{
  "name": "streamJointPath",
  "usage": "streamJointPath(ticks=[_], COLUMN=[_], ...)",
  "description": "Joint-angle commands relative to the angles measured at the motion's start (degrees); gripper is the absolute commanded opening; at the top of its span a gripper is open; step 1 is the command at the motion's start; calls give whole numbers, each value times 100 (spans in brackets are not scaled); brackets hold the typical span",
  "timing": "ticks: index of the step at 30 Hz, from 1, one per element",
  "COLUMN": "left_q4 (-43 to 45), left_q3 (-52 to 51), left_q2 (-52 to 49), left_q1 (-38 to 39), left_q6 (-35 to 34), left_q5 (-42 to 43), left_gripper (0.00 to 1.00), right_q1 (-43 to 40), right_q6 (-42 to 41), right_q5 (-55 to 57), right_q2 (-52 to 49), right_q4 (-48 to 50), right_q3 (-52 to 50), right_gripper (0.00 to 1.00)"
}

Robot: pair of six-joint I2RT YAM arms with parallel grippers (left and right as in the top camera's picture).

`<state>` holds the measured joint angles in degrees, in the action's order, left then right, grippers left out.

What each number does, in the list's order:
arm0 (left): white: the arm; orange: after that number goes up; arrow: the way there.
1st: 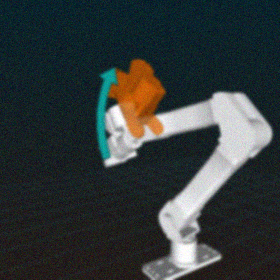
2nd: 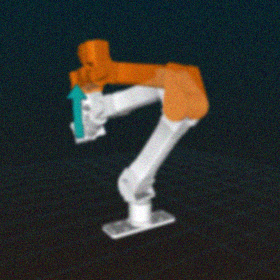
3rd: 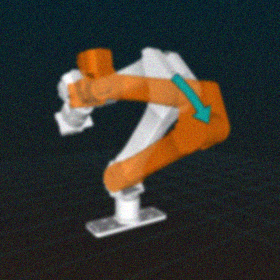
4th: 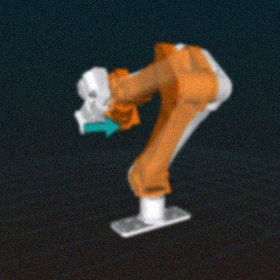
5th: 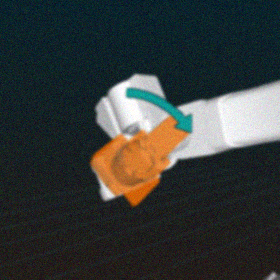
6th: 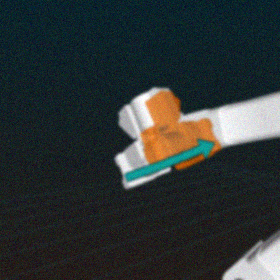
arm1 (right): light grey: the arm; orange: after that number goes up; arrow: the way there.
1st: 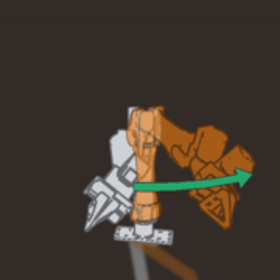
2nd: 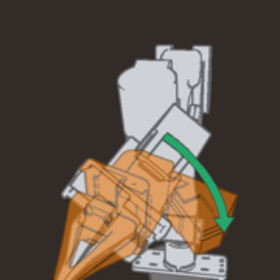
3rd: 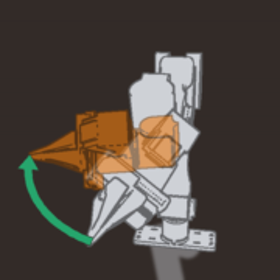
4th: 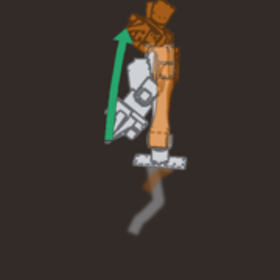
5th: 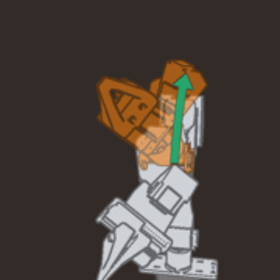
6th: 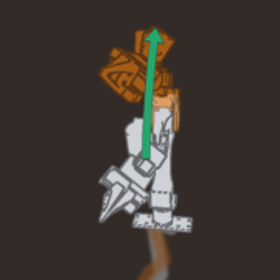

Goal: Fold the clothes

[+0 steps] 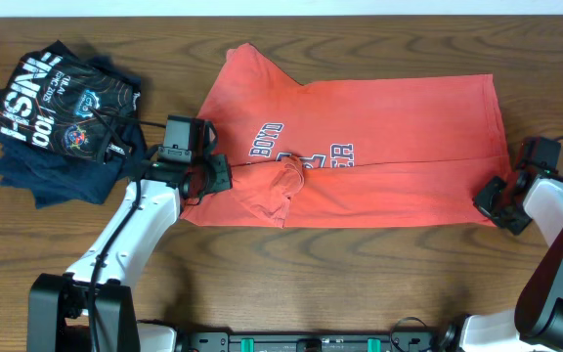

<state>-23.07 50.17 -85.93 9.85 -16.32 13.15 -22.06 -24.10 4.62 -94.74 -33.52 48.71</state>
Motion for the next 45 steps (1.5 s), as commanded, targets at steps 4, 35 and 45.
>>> streamJointPath(ticks=[4, 35, 45], left_q4=[638, 4579, 5086], left_q3=[96, 96, 122], left_q2=[11, -2243, -2107], left_q1=[57, 1834, 1847], left_q6=[-9, -1751, -1805], left_q5=[901, 1370, 1611], left_gripper=[14, 25, 24], right_q1=[-59, -46, -48], right_q6=[-42, 210, 212], right_q5=[109, 24, 28], right_q2=[153, 173, 173], right_q4=[-221, -334, -361], right_q3=[315, 315, 315], right_gripper=[13, 14, 14])
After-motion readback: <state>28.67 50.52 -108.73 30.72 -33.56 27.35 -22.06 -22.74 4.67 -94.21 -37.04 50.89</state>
